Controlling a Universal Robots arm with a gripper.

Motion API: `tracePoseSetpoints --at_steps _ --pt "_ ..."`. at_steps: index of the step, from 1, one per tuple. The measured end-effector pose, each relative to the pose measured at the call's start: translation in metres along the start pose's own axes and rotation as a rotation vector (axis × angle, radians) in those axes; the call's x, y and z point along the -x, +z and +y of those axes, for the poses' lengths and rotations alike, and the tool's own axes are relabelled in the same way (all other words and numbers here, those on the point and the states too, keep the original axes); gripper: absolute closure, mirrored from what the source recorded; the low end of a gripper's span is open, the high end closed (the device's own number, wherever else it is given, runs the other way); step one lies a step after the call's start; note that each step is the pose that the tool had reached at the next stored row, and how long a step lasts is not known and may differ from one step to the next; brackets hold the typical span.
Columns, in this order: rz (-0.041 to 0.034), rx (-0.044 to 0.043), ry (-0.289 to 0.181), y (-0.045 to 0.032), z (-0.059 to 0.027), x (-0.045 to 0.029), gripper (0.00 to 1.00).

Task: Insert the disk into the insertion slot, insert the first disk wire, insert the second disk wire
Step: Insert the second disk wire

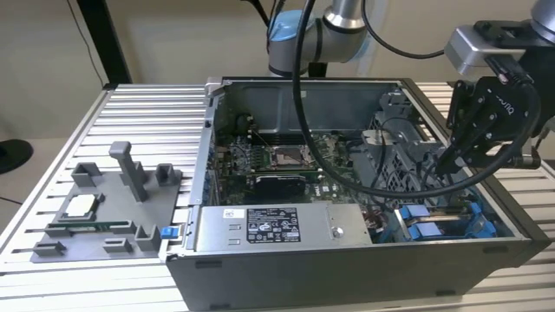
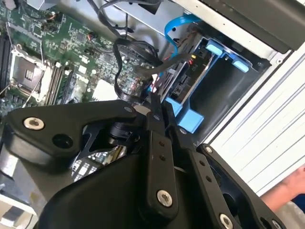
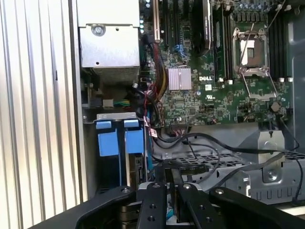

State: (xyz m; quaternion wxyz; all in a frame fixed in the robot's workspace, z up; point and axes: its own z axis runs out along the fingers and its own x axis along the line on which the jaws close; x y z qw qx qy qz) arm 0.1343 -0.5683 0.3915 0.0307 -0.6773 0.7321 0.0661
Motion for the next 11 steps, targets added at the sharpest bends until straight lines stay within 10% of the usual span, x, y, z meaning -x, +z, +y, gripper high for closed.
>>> tracePoseSetpoints --at_steps 6,11 --pt "0.0814 -0.0134 0.001 0.0025 0.0002 0.0032 1.0" --pt "0.1237 -0.0163 -0.005 0.0047 0.0001 0.0029 1.0"
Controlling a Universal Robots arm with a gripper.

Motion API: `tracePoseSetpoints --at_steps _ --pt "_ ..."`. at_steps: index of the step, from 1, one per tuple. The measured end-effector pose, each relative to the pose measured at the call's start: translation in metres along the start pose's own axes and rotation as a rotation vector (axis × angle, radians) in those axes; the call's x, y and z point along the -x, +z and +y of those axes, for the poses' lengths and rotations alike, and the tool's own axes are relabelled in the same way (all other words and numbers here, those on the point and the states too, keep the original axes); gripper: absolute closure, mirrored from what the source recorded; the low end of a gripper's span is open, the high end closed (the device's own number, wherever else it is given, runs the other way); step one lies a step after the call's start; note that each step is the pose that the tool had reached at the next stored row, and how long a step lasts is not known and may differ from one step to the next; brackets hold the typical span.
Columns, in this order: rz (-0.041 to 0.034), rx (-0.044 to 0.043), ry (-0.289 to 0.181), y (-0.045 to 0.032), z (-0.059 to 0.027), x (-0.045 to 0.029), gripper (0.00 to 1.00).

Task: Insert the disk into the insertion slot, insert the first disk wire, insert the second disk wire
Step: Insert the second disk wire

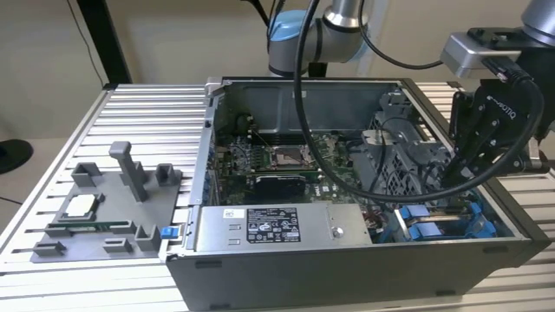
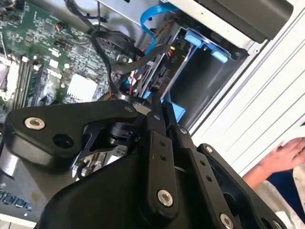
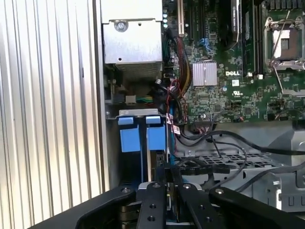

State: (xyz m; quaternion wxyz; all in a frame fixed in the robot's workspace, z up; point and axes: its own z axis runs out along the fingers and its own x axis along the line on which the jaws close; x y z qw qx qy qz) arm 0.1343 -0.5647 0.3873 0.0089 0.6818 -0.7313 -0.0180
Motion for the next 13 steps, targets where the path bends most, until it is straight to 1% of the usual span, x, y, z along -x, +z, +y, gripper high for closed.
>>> tracePoseSetpoints --at_steps 2,4,8,11,13 --pt "0.0132 -0.0009 -0.004 0.0007 0.0 0.0 1.0" --pt "0.0232 -0.0015 -0.009 0.0012 -0.0001 -0.0001 1.0" --pt "0.0356 -0.0022 -0.021 0.0019 0.0002 -0.0001 1.0" --pt "0.0425 -0.0027 -0.021 0.0028 0.0009 -0.0004 1.0" --pt "0.0531 -0.0034 -0.022 0.0038 0.0008 -0.0003 1.0"
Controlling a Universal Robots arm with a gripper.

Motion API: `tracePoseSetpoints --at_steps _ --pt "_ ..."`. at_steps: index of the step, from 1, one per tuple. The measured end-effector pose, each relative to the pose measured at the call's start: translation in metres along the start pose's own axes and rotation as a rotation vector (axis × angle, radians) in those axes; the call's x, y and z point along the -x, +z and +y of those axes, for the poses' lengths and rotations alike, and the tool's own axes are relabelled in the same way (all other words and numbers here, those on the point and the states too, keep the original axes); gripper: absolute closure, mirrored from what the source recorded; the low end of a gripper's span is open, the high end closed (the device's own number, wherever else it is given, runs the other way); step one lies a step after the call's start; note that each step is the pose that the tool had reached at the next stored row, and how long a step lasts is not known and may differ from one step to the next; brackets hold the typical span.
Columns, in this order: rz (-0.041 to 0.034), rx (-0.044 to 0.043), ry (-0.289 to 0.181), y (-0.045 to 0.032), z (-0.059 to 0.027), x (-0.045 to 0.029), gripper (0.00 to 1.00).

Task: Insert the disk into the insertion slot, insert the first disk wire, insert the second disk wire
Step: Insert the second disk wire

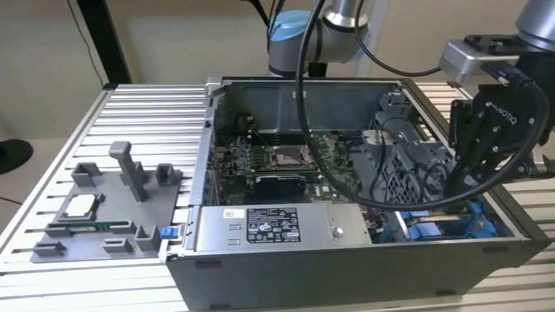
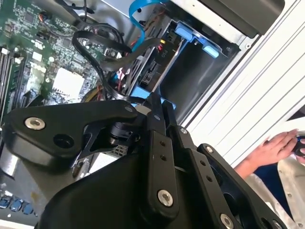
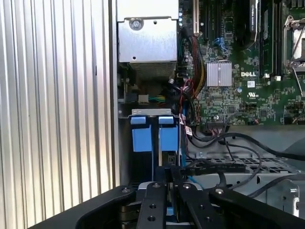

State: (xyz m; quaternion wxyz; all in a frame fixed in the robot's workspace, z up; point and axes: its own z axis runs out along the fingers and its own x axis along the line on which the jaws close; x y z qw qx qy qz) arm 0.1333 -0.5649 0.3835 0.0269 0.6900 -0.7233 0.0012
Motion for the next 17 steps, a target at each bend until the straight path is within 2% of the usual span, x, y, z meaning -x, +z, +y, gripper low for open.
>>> tracePoseSetpoints --at_steps 2,3,7,10,12,13,16,17 --pt "0.0084 -0.0012 0.0 0.0023 0.0 0.0001 1.0" --pt "0.0092 -0.0023 0.0 0.0041 0.0 0.0004 1.0" --pt "0.0088 -0.0077 0.003 0.0095 0.0 0.0029 1.0" --pt "0.0076 -0.0189 0.008 0.0113 0.0003 0.0047 1.0" --pt "0.0048 -0.0254 0.012 0.0124 0.0006 0.0049 1.0" --pt "0.0014 -0.0262 0.014 0.0127 0.0005 0.0049 1.0" --pt "0.0002 -0.0265 0.014 0.0127 0.0006 0.005 1.0" --pt "-0.0103 -0.0276 0.014 0.0128 0.0008 0.0049 1.0"
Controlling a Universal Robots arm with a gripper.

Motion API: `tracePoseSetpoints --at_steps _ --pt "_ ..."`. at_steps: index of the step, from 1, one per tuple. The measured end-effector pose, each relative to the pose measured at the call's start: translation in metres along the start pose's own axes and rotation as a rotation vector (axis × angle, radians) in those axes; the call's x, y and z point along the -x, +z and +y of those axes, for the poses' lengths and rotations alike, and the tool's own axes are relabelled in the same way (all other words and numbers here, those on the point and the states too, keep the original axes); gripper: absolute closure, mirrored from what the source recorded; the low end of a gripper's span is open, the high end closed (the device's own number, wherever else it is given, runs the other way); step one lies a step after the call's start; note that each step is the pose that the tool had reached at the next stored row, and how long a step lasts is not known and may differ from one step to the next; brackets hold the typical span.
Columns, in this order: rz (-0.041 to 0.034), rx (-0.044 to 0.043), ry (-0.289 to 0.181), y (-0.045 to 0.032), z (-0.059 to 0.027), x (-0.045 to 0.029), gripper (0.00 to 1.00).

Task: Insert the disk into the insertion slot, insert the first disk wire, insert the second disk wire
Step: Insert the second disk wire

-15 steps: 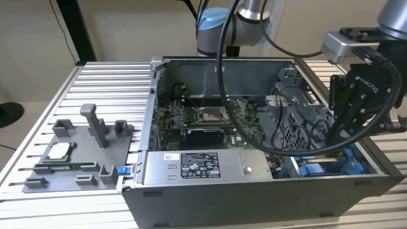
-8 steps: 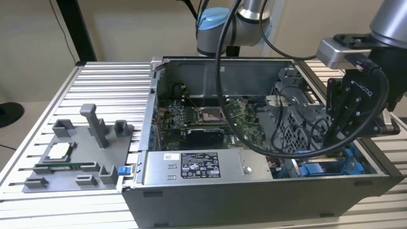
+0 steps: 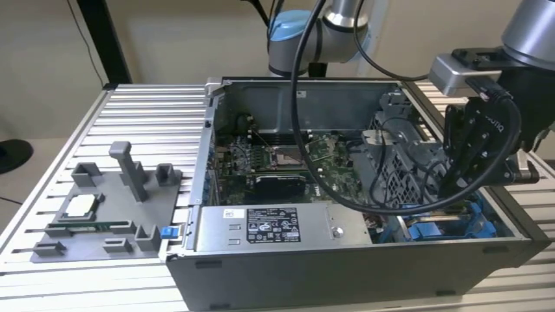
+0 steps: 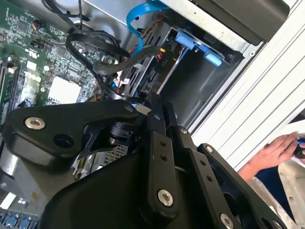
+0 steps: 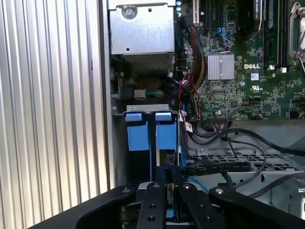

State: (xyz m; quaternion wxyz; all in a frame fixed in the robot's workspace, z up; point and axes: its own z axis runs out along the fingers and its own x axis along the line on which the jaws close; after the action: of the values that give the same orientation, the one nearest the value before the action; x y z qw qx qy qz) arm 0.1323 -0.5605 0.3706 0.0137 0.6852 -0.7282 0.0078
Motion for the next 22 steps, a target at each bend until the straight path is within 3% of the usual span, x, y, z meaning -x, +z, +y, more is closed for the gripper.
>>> tracePoseSetpoints --at_steps 3,4,6,11,15,19,22 --pt "-0.0552 -0.0036 0.0 0.0001 0.0004 -0.0001 1.0" --pt "-0.0684 -0.0061 -0.001 0.0005 0.0005 -0.0008 1.0" --pt "-0.0799 -0.0156 -0.001 0.0015 0.0008 -0.0031 1.0" --pt "-0.0928 -0.0531 -0.001 0.0049 0.0046 -0.0079 1.0" --pt "-0.0962 -0.079 0.0 0.0086 0.0071 -0.0083 1.0" --pt "-0.0974 -0.0993 0.003 0.0129 0.0086 -0.0083 1.0" --pt "-0.0971 -0.1054 0.019 0.0173 0.0097 -0.0082 1.0"
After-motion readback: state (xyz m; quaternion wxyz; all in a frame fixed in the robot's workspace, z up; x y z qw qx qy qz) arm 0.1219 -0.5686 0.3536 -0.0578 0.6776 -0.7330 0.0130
